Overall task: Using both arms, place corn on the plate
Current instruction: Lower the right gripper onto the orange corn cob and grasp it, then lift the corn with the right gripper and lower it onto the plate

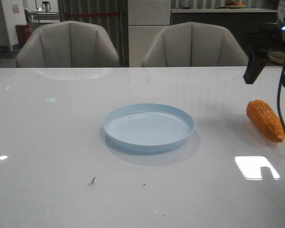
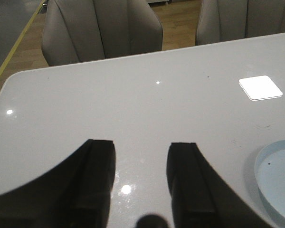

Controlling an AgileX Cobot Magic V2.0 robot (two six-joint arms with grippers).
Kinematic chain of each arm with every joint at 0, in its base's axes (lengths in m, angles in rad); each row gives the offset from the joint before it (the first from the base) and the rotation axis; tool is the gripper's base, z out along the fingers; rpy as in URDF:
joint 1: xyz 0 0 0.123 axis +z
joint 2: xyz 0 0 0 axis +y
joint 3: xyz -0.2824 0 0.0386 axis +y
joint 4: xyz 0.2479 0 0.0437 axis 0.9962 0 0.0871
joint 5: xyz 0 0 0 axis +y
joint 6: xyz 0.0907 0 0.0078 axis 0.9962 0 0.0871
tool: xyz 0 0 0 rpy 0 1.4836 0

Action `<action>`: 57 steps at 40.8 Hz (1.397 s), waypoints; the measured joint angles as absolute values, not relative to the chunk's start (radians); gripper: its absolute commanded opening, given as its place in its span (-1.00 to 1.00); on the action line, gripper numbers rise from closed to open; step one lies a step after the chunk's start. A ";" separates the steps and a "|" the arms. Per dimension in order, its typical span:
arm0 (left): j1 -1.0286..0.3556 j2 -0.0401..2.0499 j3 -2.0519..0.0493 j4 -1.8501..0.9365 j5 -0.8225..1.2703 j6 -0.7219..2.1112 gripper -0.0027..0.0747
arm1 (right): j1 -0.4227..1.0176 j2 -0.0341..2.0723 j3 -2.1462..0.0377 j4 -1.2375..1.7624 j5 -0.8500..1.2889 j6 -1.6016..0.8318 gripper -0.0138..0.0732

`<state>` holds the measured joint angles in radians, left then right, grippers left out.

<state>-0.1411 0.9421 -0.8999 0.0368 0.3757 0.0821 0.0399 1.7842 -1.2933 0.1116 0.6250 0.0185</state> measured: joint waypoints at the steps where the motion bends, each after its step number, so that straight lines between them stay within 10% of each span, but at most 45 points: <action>1: -0.141 0.942 -0.898 0.037 0.376 0.082 -0.04 | 0.040 1.808 -1.306 0.110 0.632 0.019 0.67; 18: -0.140 0.942 -0.896 0.037 0.389 0.082 -0.04 | 0.040 1.997 -1.358 0.102 0.642 0.019 0.62; 30: -0.140 0.944 -0.896 0.037 0.390 0.082 -0.04 | 0.040 2.027 -1.378 0.098 0.637 0.017 0.04; 57: -0.140 1.019 -0.896 -0.017 0.390 0.082 -0.04 | 0.285 2.034 -1.768 0.094 0.775 -0.063 0.04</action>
